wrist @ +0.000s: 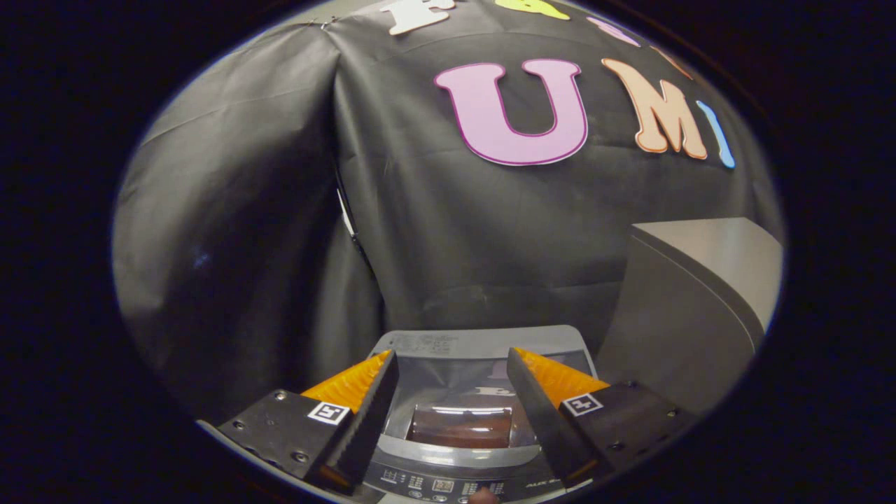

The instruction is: Put the clothes into the washing machine and then close the washing machine lid.

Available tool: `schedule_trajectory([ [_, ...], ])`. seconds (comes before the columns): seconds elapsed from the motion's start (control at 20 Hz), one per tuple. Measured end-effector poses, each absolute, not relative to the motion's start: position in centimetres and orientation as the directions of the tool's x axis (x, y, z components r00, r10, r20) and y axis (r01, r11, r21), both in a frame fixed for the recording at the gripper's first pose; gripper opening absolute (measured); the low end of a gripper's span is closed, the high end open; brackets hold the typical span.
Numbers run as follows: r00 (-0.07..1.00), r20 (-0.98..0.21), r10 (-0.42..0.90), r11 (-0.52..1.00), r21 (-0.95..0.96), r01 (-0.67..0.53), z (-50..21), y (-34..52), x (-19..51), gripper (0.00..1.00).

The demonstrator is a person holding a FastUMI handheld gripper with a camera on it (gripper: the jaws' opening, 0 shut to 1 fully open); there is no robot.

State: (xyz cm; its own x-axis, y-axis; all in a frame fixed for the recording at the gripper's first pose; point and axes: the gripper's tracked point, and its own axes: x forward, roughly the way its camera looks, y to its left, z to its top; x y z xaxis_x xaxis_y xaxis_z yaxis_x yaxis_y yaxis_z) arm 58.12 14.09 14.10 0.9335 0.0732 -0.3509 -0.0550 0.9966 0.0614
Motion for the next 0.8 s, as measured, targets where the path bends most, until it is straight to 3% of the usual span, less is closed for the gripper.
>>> schedule_trajectory([
  [0.35,0.951,-0.292,0.105,0.994,0.012,-0.106,13.6,13.4,54.2,0.95],
  [0.8,0.961,-0.242,0.133,0.987,0.118,-0.107,12.1,12.0,48.5,0.96],
])
